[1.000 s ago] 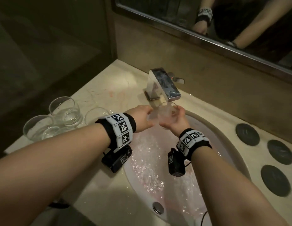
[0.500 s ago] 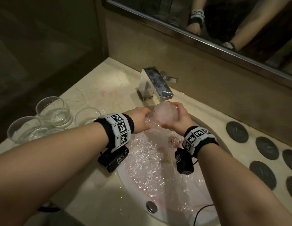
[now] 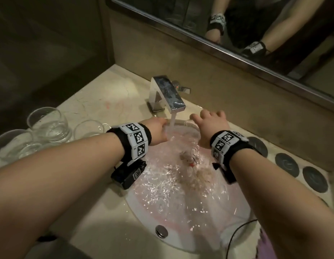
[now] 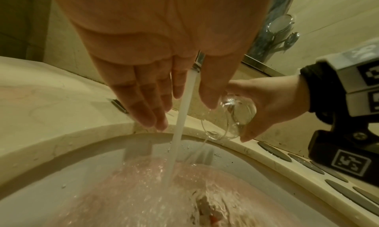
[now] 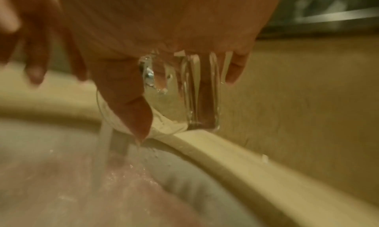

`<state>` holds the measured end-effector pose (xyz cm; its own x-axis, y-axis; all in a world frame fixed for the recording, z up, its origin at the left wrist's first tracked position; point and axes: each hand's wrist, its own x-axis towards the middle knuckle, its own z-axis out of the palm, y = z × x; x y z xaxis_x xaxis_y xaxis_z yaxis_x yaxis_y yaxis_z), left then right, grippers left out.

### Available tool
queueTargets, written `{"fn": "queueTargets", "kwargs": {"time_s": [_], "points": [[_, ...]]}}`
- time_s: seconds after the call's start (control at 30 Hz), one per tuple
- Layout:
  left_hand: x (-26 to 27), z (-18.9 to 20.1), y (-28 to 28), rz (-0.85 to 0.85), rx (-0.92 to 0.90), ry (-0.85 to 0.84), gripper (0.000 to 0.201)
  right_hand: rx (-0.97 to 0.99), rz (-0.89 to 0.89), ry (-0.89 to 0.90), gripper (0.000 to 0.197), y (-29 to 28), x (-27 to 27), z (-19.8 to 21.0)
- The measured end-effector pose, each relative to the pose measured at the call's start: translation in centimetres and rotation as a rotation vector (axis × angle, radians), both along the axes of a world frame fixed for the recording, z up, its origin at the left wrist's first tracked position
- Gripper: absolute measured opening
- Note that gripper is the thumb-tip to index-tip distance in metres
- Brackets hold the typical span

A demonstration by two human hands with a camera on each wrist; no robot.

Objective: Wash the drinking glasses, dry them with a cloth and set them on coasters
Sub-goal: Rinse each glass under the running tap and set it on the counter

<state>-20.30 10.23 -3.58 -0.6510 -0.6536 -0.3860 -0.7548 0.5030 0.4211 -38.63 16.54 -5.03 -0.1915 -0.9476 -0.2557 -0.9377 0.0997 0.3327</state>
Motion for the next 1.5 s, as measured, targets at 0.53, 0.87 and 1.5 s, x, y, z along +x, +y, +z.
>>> {"fn": "queueTargets", "kwargs": {"time_s": [0.53, 0.87, 1.5], "points": [[0.7, -1.3, -0.9, 0.07, 0.032, -0.012, 0.061, -0.232, -0.453, -0.882, 0.089, -1.1, 1.9, -4.7], [0.6, -1.5, -1.0, 0.05, 0.017, -0.021, 0.062, -0.273, -0.426, -0.978, 0.09, -1.3, 1.4, -4.8], [0.4, 0.4, 0.6, 0.025, 0.018, 0.019, 0.053, 0.008, 0.003, -0.101, 0.081, 1.1, 0.9, -0.6]]}}
